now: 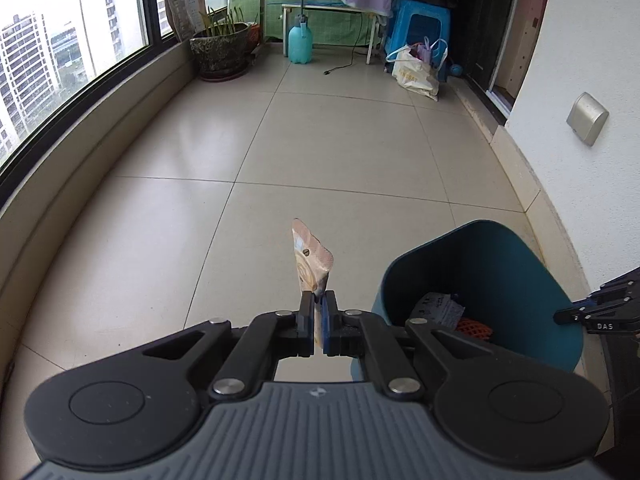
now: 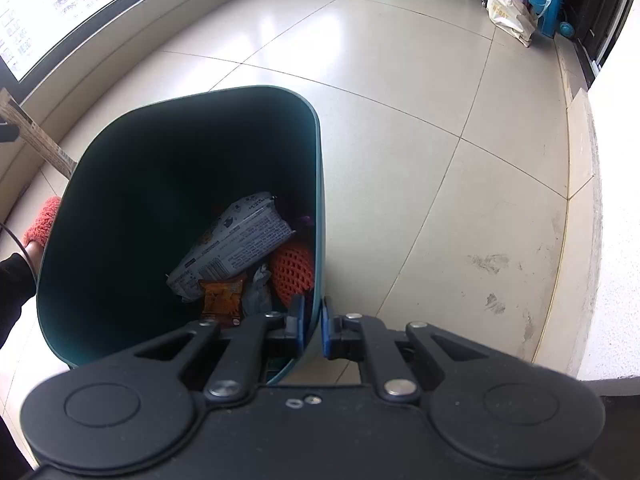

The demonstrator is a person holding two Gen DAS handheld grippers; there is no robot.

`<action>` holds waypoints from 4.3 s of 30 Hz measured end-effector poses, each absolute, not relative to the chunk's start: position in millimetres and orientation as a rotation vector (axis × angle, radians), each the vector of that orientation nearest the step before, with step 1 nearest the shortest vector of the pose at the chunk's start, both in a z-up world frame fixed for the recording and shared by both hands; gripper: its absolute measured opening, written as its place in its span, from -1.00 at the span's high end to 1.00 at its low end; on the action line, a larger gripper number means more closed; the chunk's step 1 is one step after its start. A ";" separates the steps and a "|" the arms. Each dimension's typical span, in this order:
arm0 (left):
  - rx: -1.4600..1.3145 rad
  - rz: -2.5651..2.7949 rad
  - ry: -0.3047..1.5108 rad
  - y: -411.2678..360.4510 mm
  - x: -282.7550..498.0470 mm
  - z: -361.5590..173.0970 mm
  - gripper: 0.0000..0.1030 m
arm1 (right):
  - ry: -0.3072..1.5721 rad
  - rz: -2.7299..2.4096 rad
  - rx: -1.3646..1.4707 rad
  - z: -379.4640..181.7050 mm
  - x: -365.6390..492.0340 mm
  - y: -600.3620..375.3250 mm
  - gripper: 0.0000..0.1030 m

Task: Collect trash

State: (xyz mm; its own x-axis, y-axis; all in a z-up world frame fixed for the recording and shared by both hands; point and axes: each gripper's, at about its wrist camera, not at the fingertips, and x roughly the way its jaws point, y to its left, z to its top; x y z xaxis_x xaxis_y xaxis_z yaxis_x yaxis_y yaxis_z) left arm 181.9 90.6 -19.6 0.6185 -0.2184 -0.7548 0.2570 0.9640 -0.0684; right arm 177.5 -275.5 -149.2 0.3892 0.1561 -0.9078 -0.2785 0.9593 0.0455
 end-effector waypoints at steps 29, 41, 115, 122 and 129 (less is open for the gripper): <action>0.413 -0.385 1.353 -115.5 231.9 -219.9 0.94 | 1.123 0.309 -0.096 -148.2 174.2 -283.2 0.81; 0.210 -0.415 1.291 -92.6 211.5 -177.1 0.92 | 1.104 0.282 -0.103 -122.7 161.0 -284.9 0.64; -0.018 -0.317 0.644 27.5 -11.3 -35.8 -0.58 | 0.511 0.065 0.042 -51.0 -30.7 -208.9 -0.99; -0.020 -0.311 0.649 26.7 -10.9 -37.1 -0.58 | 0.518 0.074 0.031 -48.5 -27.8 -208.1 -0.99; -0.016 -0.304 0.631 27.5 -12.3 -38.3 -0.58 | 0.528 0.082 0.027 -48.2 -25.1 -205.5 -0.99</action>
State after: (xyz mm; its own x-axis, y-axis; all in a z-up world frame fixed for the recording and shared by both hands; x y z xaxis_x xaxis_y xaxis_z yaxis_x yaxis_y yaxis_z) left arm -12.3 27.5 -38.3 0.7645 -0.2847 -0.5784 0.2749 0.9555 -0.1070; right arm -25.1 -205.5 -48.2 0.8608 0.0846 -0.5019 -0.0708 0.9964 0.0466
